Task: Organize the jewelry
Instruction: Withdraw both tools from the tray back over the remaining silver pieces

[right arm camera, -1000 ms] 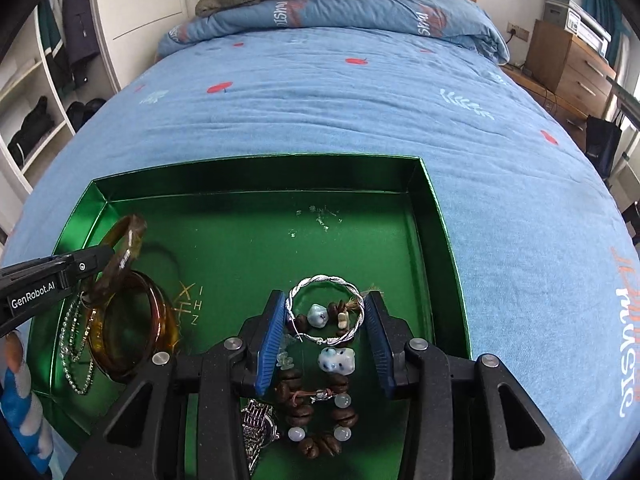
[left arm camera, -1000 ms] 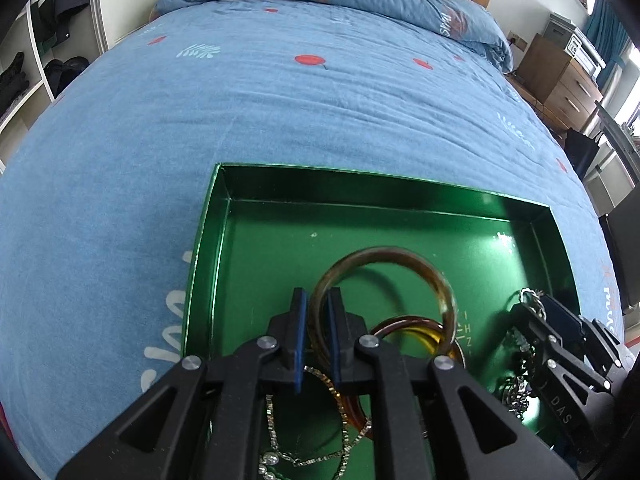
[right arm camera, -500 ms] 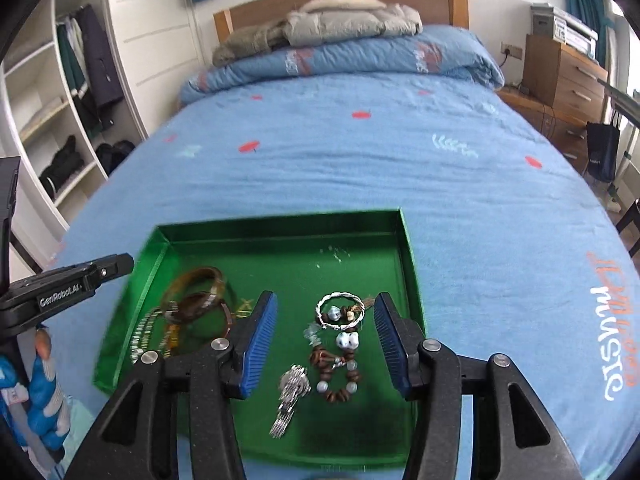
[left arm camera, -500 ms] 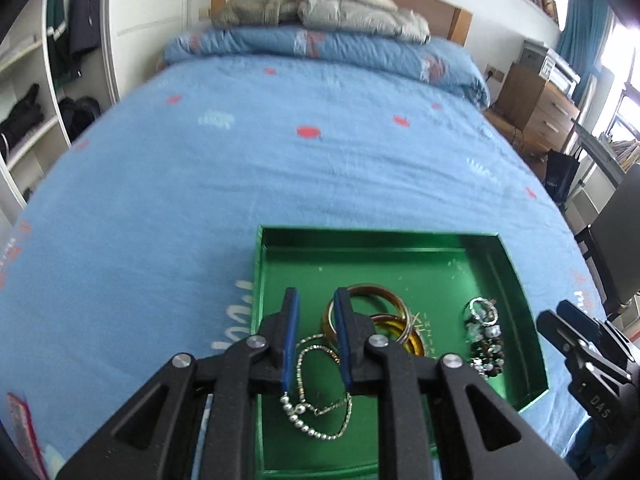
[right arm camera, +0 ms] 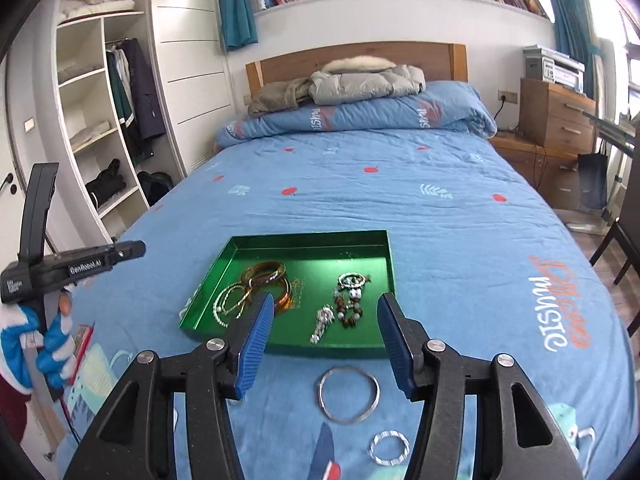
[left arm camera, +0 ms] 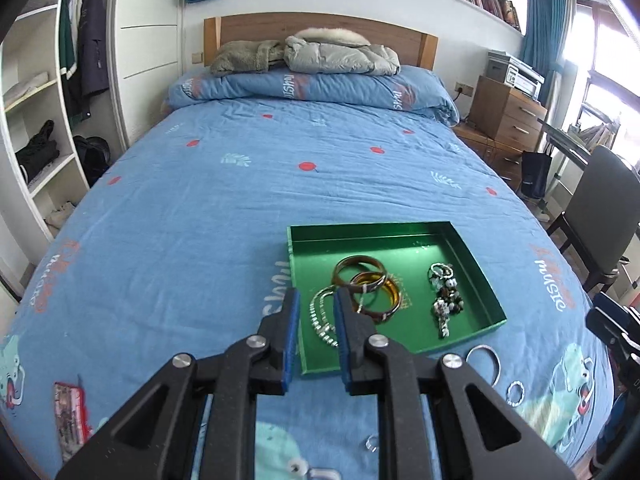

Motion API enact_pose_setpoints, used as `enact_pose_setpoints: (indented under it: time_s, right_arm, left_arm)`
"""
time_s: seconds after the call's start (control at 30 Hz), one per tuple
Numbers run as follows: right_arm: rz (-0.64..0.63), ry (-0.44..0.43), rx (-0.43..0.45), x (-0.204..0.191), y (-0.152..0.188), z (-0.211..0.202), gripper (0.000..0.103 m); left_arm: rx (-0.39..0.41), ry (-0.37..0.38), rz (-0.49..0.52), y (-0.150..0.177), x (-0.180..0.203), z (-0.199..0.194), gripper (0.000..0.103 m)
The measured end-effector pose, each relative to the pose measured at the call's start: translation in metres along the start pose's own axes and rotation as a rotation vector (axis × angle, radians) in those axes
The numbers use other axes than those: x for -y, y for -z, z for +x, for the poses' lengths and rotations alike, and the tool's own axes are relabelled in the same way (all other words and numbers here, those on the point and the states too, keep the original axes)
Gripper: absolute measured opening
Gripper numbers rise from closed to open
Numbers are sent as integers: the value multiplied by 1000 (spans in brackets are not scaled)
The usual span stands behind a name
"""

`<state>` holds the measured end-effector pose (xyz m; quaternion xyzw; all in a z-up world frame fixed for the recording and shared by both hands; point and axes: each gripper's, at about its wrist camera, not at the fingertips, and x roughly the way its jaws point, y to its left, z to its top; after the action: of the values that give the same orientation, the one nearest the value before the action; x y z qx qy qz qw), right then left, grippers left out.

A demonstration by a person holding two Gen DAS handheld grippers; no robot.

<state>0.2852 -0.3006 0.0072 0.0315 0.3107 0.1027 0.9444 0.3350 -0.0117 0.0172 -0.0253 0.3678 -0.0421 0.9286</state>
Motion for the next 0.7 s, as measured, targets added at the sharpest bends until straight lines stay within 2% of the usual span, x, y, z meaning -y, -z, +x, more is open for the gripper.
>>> enact_pose_setpoints:
  time_s: [0.3,0.43,0.57,0.7]
  right_arm:
    - [0,62,18,9,44,-69,54]
    - [31,74,27,18,63,-94,54]
    - [57,78,47,23,76,-119,54]
    - [77,89,68,24,85,-139,54]
  left_arm:
    - [2,-23,-8,48,-39,-68,17]
    - [-1,-19,-11,74,-43,-94,17]
    - [5,-8,-20,93,-42,-114,27]
    - [14,5,-13,109,-35,-130,27]
